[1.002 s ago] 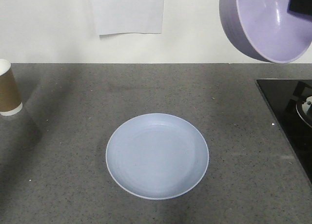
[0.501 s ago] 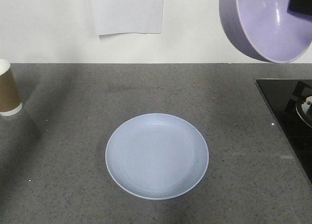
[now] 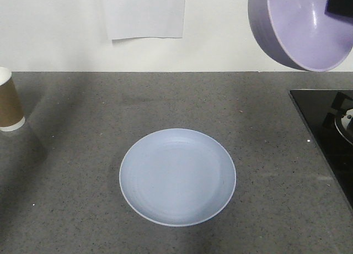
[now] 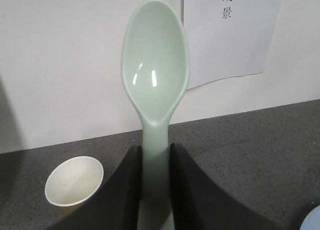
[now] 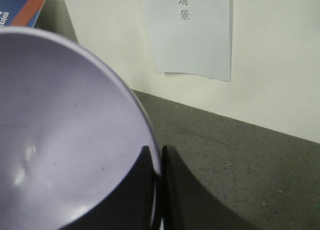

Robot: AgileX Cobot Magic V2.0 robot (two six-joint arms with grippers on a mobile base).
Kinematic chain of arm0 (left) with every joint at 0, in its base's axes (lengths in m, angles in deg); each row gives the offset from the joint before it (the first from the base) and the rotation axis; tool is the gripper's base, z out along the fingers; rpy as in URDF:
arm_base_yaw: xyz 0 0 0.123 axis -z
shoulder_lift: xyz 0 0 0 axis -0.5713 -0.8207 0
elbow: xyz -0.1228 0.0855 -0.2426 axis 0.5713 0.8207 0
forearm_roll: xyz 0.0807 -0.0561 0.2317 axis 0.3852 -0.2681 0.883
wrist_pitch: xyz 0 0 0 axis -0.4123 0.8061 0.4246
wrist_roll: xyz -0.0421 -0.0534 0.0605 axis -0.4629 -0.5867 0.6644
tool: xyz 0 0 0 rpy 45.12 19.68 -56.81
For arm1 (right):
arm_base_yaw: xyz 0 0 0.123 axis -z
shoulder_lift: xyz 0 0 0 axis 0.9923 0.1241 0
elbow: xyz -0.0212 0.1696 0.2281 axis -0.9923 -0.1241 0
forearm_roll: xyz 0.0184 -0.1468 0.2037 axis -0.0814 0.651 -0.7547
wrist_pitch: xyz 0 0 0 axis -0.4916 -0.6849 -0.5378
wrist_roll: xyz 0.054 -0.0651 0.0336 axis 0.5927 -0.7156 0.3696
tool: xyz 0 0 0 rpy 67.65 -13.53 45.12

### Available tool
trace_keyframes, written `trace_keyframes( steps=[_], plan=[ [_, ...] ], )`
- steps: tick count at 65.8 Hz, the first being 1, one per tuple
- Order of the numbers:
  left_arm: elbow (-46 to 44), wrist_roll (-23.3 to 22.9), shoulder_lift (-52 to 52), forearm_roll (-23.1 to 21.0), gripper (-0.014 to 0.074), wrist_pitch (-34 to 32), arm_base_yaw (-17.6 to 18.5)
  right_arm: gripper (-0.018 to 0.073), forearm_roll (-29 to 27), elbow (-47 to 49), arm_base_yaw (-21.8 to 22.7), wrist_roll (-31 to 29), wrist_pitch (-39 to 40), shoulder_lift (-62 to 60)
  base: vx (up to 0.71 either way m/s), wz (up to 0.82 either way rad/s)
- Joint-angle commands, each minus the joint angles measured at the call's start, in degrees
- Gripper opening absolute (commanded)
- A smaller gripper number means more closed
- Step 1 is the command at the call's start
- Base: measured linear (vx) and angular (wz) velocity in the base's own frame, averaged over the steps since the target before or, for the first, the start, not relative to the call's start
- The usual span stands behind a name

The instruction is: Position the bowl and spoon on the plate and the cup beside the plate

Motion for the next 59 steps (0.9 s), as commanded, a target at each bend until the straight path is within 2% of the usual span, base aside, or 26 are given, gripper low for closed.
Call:
trace_keyframes(
  steps=[1, 24, 33, 41, 46, 50, 59],
  plan=[
    [-1.6, -0.1, 0.8, -0.2, -0.0006, -4.4, 0.2, -0.0006, -3.8, 1.6, 0.1, -0.4, 2.3, -1.2, 0.0, 0.0],
    [-1.6, -0.1, 0.8, -0.2, -0.0006, -4.4, 0.2, -0.0006, -5.3, 1.6, 0.1, -0.4, 3.3, -1.2, 0.0, 0.0],
    [-1.6, -0.1, 0.8, -0.2, -0.0006, -4.4, 0.2, -0.0006, -11.1, 1.6, 0.1, -1.1, 3.6, 0.3, 0.0, 0.0],
    [-1.6, -0.1, 0.8, -0.2, -0.0006, -4.5, 0.2, -0.0006, -16.5, 1.6, -0.6, -5.3, -0.2, 3.8, 0.0, 0.0],
    [-1.6, -0.1, 0.8, -0.2, -0.0006, -4.5, 0.2, -0.0006, -17.5, 1.6, -3.7, -7.9, -2.0, 6.6, 0.0, 0.0],
    [-1.6, -0.1, 0.8, -0.2, -0.0006, -4.5, 0.2, -0.0006, -16.8, 1.7, -8.0, -9.1, -2.3, 9.5, 0.0, 0.0],
    [-1.6, -0.1, 0.8, -0.2, -0.0006, -4.5, 0.2, -0.0006, -12.9, 1.7, -17.5, -10.8, 1.3, 15.6, 0.0, 0.0]
  ],
)
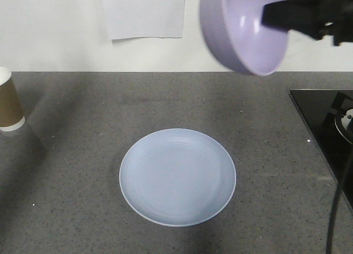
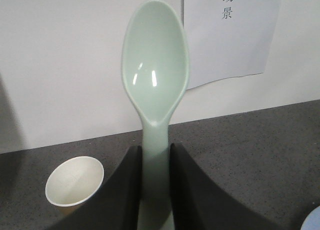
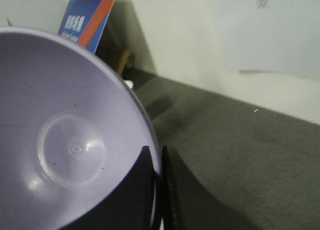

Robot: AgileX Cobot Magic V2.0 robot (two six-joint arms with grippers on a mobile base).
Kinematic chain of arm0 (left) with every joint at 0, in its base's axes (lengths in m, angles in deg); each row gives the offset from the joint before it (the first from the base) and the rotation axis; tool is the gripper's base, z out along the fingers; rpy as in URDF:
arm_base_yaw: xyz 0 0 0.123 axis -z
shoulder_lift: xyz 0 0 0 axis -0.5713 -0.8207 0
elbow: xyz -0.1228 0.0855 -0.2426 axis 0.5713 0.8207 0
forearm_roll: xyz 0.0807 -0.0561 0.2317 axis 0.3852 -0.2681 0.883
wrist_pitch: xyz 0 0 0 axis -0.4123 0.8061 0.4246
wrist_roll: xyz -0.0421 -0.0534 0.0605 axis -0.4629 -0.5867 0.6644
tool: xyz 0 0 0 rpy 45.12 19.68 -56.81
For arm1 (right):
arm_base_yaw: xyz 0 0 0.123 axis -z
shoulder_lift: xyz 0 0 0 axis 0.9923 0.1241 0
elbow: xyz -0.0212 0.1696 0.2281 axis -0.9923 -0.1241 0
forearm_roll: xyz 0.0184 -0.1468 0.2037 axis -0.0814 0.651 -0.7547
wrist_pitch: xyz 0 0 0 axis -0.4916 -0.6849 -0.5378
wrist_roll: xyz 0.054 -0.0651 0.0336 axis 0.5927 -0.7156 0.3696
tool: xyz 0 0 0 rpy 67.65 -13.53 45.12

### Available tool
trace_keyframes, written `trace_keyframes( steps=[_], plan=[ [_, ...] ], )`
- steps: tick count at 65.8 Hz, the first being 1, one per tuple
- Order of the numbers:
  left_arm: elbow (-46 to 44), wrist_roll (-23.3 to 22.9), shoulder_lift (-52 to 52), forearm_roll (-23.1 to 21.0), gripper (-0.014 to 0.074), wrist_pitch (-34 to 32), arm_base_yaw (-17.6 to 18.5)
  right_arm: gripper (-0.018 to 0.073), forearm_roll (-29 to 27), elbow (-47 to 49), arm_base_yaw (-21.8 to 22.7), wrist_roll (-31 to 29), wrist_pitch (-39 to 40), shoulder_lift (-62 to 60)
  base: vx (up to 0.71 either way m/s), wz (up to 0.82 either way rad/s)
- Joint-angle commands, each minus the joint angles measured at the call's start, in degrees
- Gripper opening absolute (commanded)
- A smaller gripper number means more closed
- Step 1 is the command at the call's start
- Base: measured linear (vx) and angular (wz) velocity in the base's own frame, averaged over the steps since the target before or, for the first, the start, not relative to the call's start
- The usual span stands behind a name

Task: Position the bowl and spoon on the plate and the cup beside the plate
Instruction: 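Lower the lavender bowl with the right gripper onto the plate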

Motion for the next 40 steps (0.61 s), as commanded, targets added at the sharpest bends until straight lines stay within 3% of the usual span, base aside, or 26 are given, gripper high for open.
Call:
trace_keyframes(
  steps=[1, 20, 40],
  plan=[
    [-1.6, -0.1, 0.8, -0.2, -0.0006, -4.5, 0.2, -0.0006, -0.4, 1.7, -6.7, -2.2, 3.5, 2.8, 0.0, 0.0],
    [-1.6, -0.1, 0.8, -0.2, -0.0006, -4.5, 0.2, -0.0006, 16.9, 1.7, -16.4, 1.4, 9.4, 14.2, 0.0, 0.0],
    [-1.6, -0.1, 0.8, -0.2, -0.0006, -4.5, 0.2, -0.0002, 24.4, 1.7, -19.9, 4.8, 10.9, 20.9, 0.0, 0.0]
  ],
)
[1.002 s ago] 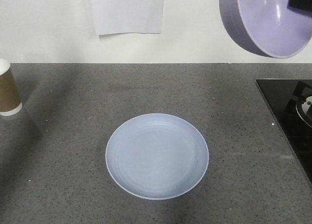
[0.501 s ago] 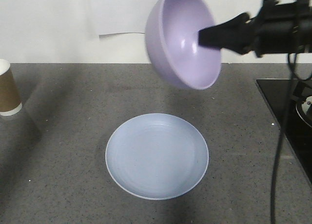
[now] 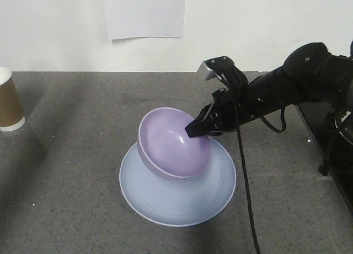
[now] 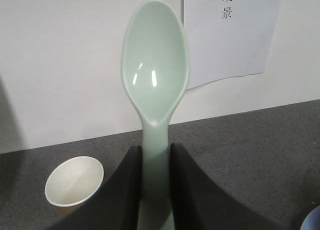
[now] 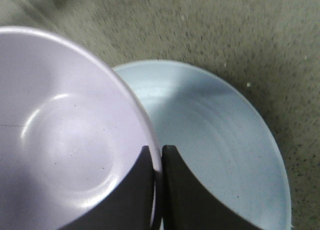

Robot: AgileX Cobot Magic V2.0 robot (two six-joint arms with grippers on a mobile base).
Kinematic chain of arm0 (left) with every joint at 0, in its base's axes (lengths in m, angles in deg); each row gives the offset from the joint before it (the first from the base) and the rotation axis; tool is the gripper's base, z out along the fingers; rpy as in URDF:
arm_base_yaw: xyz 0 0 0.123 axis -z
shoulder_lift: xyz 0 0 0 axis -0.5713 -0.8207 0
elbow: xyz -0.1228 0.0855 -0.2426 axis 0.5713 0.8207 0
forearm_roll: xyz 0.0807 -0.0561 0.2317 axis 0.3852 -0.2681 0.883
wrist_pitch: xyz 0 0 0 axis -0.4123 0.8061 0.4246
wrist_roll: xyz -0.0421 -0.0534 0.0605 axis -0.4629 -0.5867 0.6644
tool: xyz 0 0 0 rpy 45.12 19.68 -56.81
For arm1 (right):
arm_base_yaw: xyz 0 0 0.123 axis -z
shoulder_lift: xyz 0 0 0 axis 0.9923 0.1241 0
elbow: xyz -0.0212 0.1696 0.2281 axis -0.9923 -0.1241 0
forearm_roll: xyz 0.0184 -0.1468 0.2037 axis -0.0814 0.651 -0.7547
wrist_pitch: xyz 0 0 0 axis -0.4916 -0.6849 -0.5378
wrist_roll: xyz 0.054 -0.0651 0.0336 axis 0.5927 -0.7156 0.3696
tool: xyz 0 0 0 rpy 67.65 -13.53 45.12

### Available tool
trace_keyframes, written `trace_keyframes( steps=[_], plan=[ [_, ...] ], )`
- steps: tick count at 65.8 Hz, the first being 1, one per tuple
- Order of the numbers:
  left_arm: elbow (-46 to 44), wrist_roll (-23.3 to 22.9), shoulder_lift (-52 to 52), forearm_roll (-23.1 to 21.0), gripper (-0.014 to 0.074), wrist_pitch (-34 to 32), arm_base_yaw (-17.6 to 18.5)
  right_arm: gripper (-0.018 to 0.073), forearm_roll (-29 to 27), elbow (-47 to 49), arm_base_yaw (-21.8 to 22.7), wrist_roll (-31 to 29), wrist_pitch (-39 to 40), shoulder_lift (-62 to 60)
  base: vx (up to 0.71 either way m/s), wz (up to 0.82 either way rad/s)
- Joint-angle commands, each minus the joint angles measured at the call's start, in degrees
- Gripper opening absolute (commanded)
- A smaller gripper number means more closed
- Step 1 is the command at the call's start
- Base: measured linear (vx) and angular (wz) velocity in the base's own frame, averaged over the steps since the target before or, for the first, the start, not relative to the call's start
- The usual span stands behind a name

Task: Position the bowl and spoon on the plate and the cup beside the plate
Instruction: 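Lower the lavender bowl with the right gripper onto the plate, then open the right gripper and withdraw it from the bowl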

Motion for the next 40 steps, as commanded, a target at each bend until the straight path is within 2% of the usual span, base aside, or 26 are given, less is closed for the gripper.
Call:
trace_keyframes(
  steps=[1, 15, 29, 40],
  plan=[
    [-1.6, -0.1, 0.8, -0.2, -0.0006, -4.5, 0.2, -0.0002, -0.5, 1.7, -1.2, 0.9, 0.9, -1.4, 0.0, 0.0],
    [-1.6, -0.1, 0.8, -0.2, -0.0006, -4.5, 0.2, 0.0005, 6.9, 1.7, -2.3, 6.9, 3.6, -0.7, 0.0, 0.0],
    [-1.6, -0.1, 0.8, -0.2, -0.0006, -4.5, 0.2, 0.0037, 9.2, 1.7, -2.3, 8.4, 3.9, -0.7, 0.0, 0.0],
    [-1.6, -0.1, 0.8, -0.2, -0.0006, -4.5, 0.2, 0.0111, 9.3, 1.7, -2.3, 9.8, 3.9, -0.7, 0.0, 0.0]
  ],
)
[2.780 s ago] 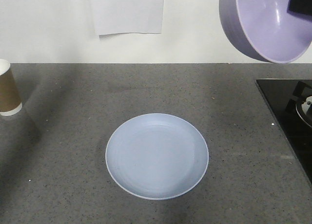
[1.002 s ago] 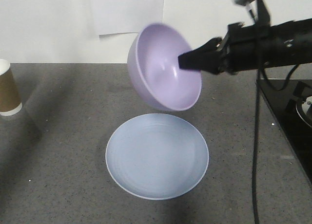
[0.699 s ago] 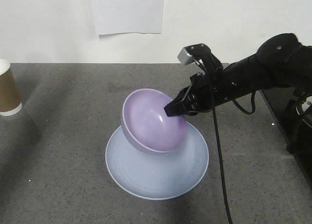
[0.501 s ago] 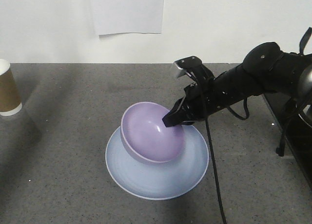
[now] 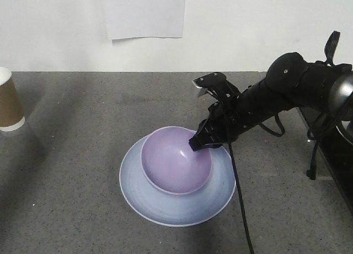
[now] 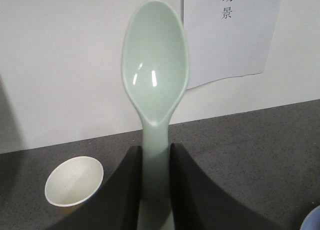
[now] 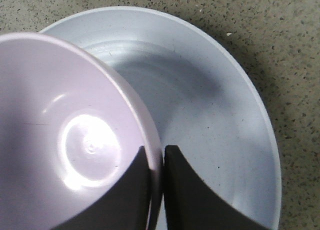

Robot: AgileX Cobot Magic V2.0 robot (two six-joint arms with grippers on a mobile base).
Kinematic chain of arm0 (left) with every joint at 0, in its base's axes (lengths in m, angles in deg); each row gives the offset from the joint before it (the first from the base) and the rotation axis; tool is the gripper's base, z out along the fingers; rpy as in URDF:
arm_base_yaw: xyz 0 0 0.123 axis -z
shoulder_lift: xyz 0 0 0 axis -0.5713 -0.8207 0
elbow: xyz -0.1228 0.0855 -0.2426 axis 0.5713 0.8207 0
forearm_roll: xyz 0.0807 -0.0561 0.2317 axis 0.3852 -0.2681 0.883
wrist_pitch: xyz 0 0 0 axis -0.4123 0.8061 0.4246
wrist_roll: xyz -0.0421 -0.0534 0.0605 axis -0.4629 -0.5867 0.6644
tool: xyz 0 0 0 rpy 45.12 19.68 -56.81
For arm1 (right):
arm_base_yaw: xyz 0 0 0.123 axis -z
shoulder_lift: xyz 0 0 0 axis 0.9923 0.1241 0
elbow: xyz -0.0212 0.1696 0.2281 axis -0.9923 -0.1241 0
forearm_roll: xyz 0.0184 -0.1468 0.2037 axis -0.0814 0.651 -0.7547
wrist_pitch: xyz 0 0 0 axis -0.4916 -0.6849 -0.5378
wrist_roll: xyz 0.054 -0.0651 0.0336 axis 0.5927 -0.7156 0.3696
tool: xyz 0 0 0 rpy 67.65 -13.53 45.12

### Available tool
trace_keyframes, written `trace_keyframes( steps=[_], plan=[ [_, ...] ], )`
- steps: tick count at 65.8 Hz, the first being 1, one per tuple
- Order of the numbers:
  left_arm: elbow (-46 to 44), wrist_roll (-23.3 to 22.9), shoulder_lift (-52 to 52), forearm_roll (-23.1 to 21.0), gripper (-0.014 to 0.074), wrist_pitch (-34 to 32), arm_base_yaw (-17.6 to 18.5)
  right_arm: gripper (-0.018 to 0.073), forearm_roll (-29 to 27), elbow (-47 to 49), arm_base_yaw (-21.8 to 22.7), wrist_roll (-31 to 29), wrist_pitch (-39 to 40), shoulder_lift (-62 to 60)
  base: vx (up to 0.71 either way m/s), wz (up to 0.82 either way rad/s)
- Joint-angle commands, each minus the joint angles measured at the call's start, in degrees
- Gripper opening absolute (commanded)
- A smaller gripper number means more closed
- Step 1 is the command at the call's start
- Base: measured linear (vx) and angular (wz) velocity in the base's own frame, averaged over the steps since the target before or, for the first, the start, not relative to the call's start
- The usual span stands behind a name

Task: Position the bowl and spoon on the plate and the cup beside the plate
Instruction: 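Open the right gripper and withdraw it from the bowl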

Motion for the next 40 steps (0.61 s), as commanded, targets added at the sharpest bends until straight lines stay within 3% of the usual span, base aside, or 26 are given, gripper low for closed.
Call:
trace_keyframes(
  steps=[1, 23, 40],
  plan=[
    [-1.6, -0.1, 0.8, -0.2, -0.0006, -4.5, 0.2, 0.0121, -1.7, 1.7, 0.1, 0.5, 1.2, -2.6, 0.0, 0.0],
    [-1.6, -0.1, 0.8, -0.2, -0.0006, -4.5, 0.2, 0.0392, -2.1, 1.9, 0.1, 0.7, 1.4, -2.9, 0.0, 0.0],
    [-1.6, -0.1, 0.8, -0.2, -0.0006, -4.5, 0.2, 0.0426, -2.4, 6.2, 0.2, 2.2, 1.2, -6.0, 0.0, 0.0]
  ],
)
